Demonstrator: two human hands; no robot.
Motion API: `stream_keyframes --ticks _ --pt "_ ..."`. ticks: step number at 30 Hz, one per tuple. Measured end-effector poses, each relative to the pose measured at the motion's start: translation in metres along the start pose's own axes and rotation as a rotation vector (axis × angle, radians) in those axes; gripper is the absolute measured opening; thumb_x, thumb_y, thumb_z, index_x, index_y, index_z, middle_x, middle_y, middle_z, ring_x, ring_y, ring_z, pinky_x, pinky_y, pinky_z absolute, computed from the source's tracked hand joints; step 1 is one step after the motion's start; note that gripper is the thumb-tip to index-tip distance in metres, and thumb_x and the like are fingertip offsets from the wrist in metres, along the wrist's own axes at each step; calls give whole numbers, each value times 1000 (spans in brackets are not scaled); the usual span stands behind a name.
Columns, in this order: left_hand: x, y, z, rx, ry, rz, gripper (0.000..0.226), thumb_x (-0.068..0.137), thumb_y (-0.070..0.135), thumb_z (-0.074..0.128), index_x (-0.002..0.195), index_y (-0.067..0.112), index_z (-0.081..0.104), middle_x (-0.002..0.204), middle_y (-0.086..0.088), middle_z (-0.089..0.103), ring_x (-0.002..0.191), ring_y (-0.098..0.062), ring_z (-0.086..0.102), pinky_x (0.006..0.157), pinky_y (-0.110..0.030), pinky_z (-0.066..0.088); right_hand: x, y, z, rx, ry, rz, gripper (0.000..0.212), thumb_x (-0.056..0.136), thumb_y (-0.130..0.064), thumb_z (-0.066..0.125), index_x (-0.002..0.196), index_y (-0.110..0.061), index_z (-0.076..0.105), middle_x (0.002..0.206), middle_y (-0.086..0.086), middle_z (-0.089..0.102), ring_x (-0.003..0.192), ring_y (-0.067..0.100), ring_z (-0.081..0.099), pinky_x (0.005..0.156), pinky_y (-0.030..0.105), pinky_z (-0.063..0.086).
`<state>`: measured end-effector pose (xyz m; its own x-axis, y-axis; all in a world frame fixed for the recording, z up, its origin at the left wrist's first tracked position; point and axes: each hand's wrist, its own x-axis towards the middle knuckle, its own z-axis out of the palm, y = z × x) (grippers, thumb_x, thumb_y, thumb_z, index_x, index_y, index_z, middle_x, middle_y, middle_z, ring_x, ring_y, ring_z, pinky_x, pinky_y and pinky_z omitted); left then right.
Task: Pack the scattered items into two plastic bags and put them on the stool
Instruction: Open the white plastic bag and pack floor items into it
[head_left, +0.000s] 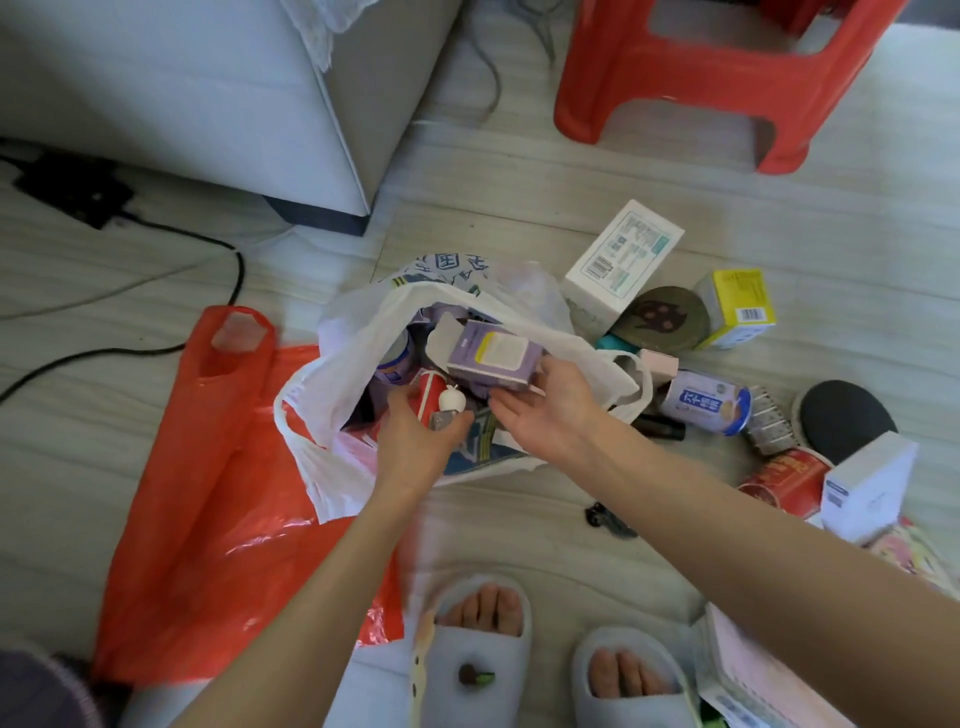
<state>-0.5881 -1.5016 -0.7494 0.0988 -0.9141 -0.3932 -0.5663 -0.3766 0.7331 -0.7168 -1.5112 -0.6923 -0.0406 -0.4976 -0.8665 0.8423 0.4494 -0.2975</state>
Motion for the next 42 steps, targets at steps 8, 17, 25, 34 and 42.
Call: stream_keyframes --ticks 8,17,25,34,42 --pt "3 -14 21 302 -2 243 79 67 20 78 132 5 37 123 -19 46 111 -36 46 92 -43 40 -11 -8 -13 -54 -91 -64 43 99 -23 37 139 -7 35 145 14 38 136 24 35 114 34 26" --pt "-5 -27 31 518 -28 296 44 76 0 63 118 -1 50 115 -25 45 100 -44 47 85 -51 40 -5 1 -60 -257 -32 -17 42 99 -26 39 137 -8 37 136 12 47 124 24 46 102 35 39" --pt "-42 -29 33 446 -50 591 28 81 9 51 107 2 59 106 -15 58 97 -29 52 84 -38 45 -12 1 -139 -710 182 -298 16 97 -19 44 95 -13 58 94 11 66 78 19 63 73 30 51" --pt "-89 -26 113 640 -423 866 53 65 24 71 114 11 55 110 -12 61 94 -27 63 74 -35 56 -22 -11 -241 -1588 571 -898 23 84 -15 56 104 -7 64 105 12 63 102 30 56 87 37 42" --pt "-69 12 171 1239 -775 947 100 79 37 66 147 28 -7 155 -10 -15 142 -32 -7 113 -51 7 -5 -49 -292 -2286 521 -733 67 59 -22 81 120 -8 58 132 23 52 125 41 47 97 55 43"
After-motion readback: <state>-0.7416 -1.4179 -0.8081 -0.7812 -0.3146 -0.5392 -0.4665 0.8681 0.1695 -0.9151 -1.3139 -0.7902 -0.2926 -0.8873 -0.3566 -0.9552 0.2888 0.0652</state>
